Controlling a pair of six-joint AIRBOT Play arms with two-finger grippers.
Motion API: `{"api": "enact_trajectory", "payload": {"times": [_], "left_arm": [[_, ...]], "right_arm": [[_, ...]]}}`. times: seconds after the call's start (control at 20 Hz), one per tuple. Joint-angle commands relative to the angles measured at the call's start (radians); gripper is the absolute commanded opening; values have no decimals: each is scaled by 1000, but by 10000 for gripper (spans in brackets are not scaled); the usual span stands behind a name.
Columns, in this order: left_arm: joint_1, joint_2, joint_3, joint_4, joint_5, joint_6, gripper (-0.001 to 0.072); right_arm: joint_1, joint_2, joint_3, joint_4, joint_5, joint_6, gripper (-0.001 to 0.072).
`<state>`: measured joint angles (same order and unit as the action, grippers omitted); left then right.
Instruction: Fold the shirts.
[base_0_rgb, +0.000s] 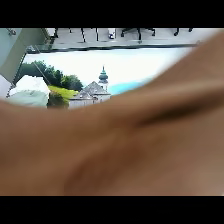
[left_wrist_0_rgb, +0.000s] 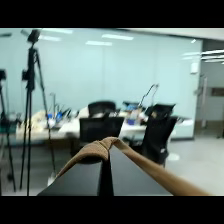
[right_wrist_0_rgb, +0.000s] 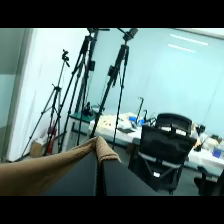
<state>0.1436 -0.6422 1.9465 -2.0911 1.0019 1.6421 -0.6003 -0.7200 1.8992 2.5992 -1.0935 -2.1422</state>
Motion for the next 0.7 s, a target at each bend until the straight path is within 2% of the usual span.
{"api": "enact_trajectory", "payload": {"times": [0.0,0.1,0.2,0.4,0.55,0.65], "left_arm": [[13,-18,-157,38,85,-17,15],[6,-100,-274,-36,132,8,15],[-54,-211,-393,-109,113,72,15],[-175,-552,-545,-24,31,97,15],[-180,-864,-543,-24,-13,97,15],[-174,-1056,-461,-26,-5,97,15]], "right_arm": [[5,-47,-78,21,-144,52,21],[55,-91,-226,53,-166,39,20],[141,-146,-403,34,-148,-6,21],[271,-355,-739,-77,98,-35,21],[277,-631,-787,-62,214,-61,21],[276,-804,-761,-31,272,-61,21]]}}
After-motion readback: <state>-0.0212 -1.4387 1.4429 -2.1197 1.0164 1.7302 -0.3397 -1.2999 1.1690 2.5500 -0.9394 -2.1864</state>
